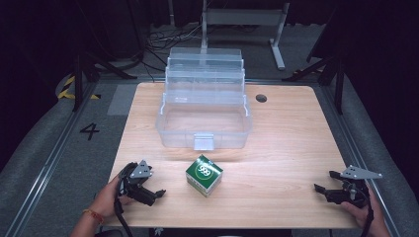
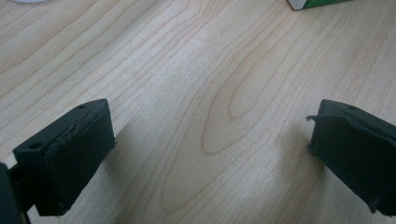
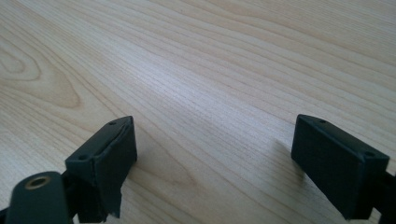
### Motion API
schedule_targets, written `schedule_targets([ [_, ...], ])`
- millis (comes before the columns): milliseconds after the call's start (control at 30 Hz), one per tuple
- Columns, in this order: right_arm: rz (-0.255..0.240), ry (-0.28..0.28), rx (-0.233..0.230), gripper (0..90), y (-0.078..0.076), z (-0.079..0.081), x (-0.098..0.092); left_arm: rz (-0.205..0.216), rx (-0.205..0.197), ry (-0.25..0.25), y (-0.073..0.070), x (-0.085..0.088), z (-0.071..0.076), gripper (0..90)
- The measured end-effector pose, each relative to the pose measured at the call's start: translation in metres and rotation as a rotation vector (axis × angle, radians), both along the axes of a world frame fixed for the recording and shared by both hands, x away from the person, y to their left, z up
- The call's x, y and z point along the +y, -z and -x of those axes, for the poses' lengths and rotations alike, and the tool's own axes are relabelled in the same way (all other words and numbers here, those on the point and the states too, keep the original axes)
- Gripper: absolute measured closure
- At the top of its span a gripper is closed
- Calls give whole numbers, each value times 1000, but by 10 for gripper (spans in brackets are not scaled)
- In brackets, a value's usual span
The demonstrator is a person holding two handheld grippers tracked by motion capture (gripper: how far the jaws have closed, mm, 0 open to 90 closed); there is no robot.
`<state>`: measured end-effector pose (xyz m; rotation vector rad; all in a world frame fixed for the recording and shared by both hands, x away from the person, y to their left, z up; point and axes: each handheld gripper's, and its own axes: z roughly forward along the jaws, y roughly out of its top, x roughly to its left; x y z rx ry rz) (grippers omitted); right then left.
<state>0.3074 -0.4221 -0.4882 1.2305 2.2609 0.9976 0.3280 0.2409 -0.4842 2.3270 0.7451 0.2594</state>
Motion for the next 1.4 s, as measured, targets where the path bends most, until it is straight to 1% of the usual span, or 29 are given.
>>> schedule_targets([
  [100,0,0,0,146,0,0,0,-8,-1,-2,0,-1,0,2],
  [200,-1,-3,0,150,0,0,0,-3,1,-1,0,-2,0,8],
  [300,4,-16,2,152,-1,-1,-1,-5,-3,27,-2,-3,1,41],
  [400,9,-26,12,165,-2,-1,-2,-7,2,35,-3,-3,2,56],
  [433,10,-33,11,181,-2,-1,-2,-13,4,43,-4,-4,2,71],
  [467,13,-52,11,220,-4,-2,-1,-20,3,61,-6,-6,3,112],
  [533,21,-59,0,246,-6,-3,0,-35,-8,77,-8,-9,5,169],
  [567,27,-60,-1,254,-7,-4,2,-35,-8,77,-8,-9,5,167],
  [600,12,-67,-9,275,-10,-5,3,-58,-14,92,-10,-16,7,173],
  [633,-14,-78,-22,300,-14,-5,5,-60,-12,98,-11,-19,7,184],
  [667,-27,-85,-30,324,-18,-5,8,-58,-15,105,-12,-24,8,190],
  [700,-31,-98,-40,345,-23,-5,12,-69,-21,114,-14,-31,8,194],
  [733,-31,-98,-40,345,-23,-5,12,-69,-21,114,-14,-31,8,202],
  [767,-11,-117,-57,385,-29,-6,22,-73,-24,126,-17,-36,8,202],
  [800,12,-149,-59,412,-36,-7,36,-75,-34,137,-20,-45,9,210],
  [833,20,-172,-63,428,-39,-7,45,-82,-35,151,-22,-49,9,212],
  [900,38,-217,-74,462,-43,-9,62,-70,-43,153,-26,-56,9,212],
  [933,39,-232,-73,464,-44,-10,69,-64,-46,153,-28,-60,9,213],
  [967,37,-253,-74,477,-46,-11,78,-56,-49,170,-31,-64,8,215],
  [1033,48,-300,-82,496,-48,-12,97,-59,-59,179,-33,-69,7,217],
  [1100,50,-336,-89,502,-50,-13,114,-55,-55,198,-35,-74,6,220],
  [1133,52,-360,-100,510,-51,-14,124,-56,-58,195,-35,-76,6,221],
  [1167,52,-360,-100,510,-51,-14,124,-56,-58,195,-35,-76,6,221],
  [1200,34,-388,-99,526,-54,-17,139,-54,-63,205,-35,-79,4,223],
  [1233,29,-403,-101,534,-55,-19,147,-50,-60,203,-35,-80,3,228],
  [1267,30,-419,-105,543,-55,-21,155,-40,-57,209,-36,-81,2,241],
  [1333,41,-452,-109,567,-55,-26,173,-40,-59,214,-37,-82,2,251],
  [1367,41,-452,-109,567,-55,-26,173,-40,-59,214,-37,-82,2,265],
  [1400,40,-472,-106,576,-55,-28,183,-36,-51,220,-37,-83,2,265],
])
